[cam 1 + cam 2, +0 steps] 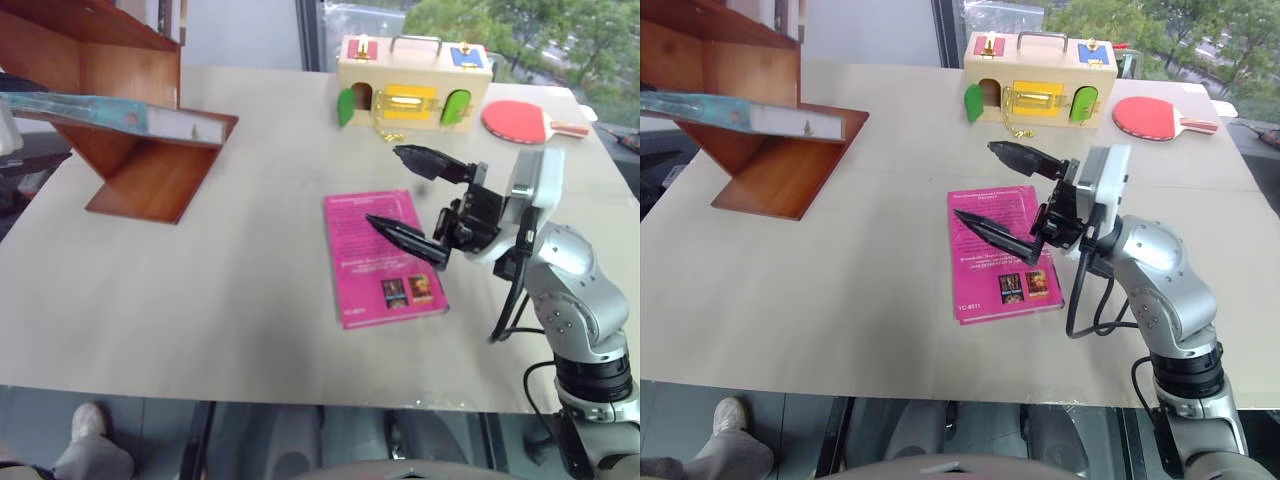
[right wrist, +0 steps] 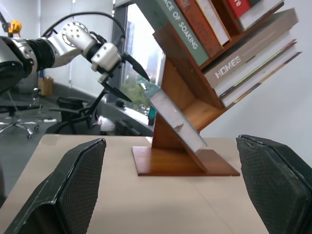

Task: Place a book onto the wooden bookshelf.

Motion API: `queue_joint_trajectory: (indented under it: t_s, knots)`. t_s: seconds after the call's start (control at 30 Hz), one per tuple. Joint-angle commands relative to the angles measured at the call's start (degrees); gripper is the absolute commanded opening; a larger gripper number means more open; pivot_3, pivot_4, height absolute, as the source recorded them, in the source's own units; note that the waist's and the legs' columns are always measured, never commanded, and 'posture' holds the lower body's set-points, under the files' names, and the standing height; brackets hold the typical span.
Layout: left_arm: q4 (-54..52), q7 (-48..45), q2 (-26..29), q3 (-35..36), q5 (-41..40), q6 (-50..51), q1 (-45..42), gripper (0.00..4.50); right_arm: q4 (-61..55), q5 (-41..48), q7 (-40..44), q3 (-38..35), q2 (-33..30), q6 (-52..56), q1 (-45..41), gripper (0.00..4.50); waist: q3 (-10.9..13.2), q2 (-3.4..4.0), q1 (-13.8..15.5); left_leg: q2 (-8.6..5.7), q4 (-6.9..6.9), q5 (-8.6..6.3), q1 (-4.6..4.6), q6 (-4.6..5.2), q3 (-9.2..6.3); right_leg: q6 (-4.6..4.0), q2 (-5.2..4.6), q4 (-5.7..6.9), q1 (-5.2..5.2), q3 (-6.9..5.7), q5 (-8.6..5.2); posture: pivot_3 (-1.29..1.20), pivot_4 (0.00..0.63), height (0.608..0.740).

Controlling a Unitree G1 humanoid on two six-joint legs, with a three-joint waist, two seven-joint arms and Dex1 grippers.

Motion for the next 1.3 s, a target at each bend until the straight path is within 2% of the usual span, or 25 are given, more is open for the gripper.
queue_joint_trajectory:
  t_s: [0.03,0.13,0.23,0.27,0.3,0.37,0.47,0.57,0.63,0.7,0.83,0.93,1.17,1.27,1.3]
  knots:
    - [-23.8,1.9,-1.4,14.3,-12.9,18.4,13.7,3.90,1.4,1.3,2.8,-1.3,-1.1,-0.5,-1.6,4.50,0.0,-0.01,0.0,0.03,0.02,0.00,0.08,0.00,0.04,-0.01,-0.01,0.13,0.01,0.02,-0.01,0.00,0.150,0.740]
    - [-48.1,9.4,-7.0,23.2,-22.1,38.0,26.6,3.90,3.5,1.1,4.6,-1.1,-1.5,-0.6,-2.7,4.50,0.0,-0.01,0.2,0.07,0.10,0.01,0.27,-0.02,0.08,-0.07,-0.02,0.31,0.13,0.00,-0.04,0.00,0.150,0.740]
    - [-65.6,20.6,-13.8,22.6,-31.2,50.1,32.2,3.15,4.5,1.1,5.4,-1.6,-2.0,-0.6,-4.0,4.50,0.0,-0.01,0.1,0.11,0.19,0.01,0.40,-0.02,0.19,-0.07,0.00,0.38,0.29,0.06,-0.05,0.00,0.150,0.740]
    - [-69.2,24.9,-16.6,21.0,-32.3,52.7,33.0,2.76,4.6,1.2,5.5,-1.8,-2.2,-0.4,-4.4,4.50,0.0,0.04,0.1,0.11,0.22,0.00,0.46,-0.02,0.21,-0.07,0.01,0.38,0.32,0.11,-0.04,0.00,0.150,0.740]
    - [-71.5,29.1,-20.0,18.4,-30.9,53.6,33.2,2.16,4.6,1.1,5.6,-2.0,-2.4,-0.4,-4.6,4.50,-0.1,0.08,0.2,0.09,0.25,0.00,0.51,-0.01,0.24,-0.06,0.00,0.41,0.36,0.18,-0.04,0.00,0.150,0.740]
    - [-73.2,37.2,-27.2,11.6,-24.2,53.4,31.3,1.28,4.2,1.1,5.4,-2.3,-2.8,-0.1,-4.6,4.50,-0.1,0.12,0.3,0.08,0.30,0.00,0.55,-0.01,0.24,-0.06,0.05,0.46,0.39,0.23,-0.03,0.00,0.150,0.740]
    - [-73.0,44.8,-34.3,4.3,-15.4,52.9,27.5,1.28,3.2,1.1,4.8,-2.5,-3.3,0.2,-4.2,4.50,-0.1,-0.01,0.5,0.15,0.44,0.00,0.48,-0.01,0.14,-0.07,0.29,0.48,0.38,0.27,-0.02,0.00,0.150,0.740]
    - [-64.4,58.0,-42.0,0.7,-5.4,52.3,20.0,1.28,1.7,0.8,3.7,-3.0,-4.0,0.6,-3.2,4.50,-0.1,0.10,0.7,0.09,0.44,-0.01,0.45,0.00,0.21,-0.06,0.24,0.45,0.34,0.37,-0.01,0.00,0.150,0.740]
    - [-58.6,66.1,-44.4,1.0,1.5,51.2,17.0,1.28,1.1,0.8,3.2,-3.3,-4.4,0.8,-2.7,4.50,-0.1,0.09,0.7,0.14,0.44,-0.01,0.44,-0.01,0.20,-0.06,0.31,0.40,0.33,0.42,-0.01,0.00,0.150,0.740]
    - [-54.8,72.8,-46.6,4.6,4.3,51.2,16.1,1.28,0.4,0.6,2.5,-3.8,-4.7,0.8,-2.0,4.50,-0.1,0.07,0.3,0.14,0.42,-0.01,0.45,0.00,0.25,-0.06,0.33,0.41,0.30,0.47,-0.01,0.00,0.150,0.740]
    - [-53.7,75.8,-47.2,6.8,6.7,50.5,17.1,1.28,-0.4,0.6,1.8,-4.4,-5.2,0.9,-1.1,4.50,-0.1,0.08,-0.2,0.16,0.33,-0.01,0.43,-0.01,0.39,-0.06,0.32,0.39,0.16,0.66,-0.01,0.00,0.150,0.740]
    - [-54.3,75.1,-48.0,7.2,5.3,50.3,17.3,1.28,-0.7,0.6,1.5,-4.4,-5.3,1.1,-0.8,4.50,-0.1,0.08,-0.5,0.23,0.22,0.00,0.53,-0.03,0.41,-0.07,0.38,0.41,0.16,0.69,-0.01,0.00,0.150,0.740]
    - [-61.3,63.8,-54.2,2.2,-5.5,52.4,24.3,1.28,0.0,-1.0,1.0,-3.7,-6.7,1.9,1.2,4.50,-0.1,0.07,-0.1,0.16,0.20,-0.01,0.49,-0.02,0.48,-0.07,0.27,0.34,0.20,0.66,-0.01,0.00,0.150,0.740]
    - [-63.1,59.4,-56.3,2.9,-12.8,57.1,28.3,2.09,0.8,-4.2,-0.1,-3.2,-8.5,2.7,2.9,4.50,-0.1,0.07,0.3,0.15,0.20,-0.01,0.47,-0.02,0.47,-0.07,0.25,0.32,0.19,0.64,-0.01,0.00,0.150,0.740]
    - [-63.8,57.5,-56.2,3.2,-15.3,58.9,29.7,2.58,1.2,-5.8,-0.3,-2.8,-9.2,2.8,3.8,4.50,-0.1,0.07,0.3,0.15,0.20,-0.01,0.47,-0.02,0.46,-0.07,0.25,0.32,0.19,0.63,-0.01,0.00,0.150,0.740]
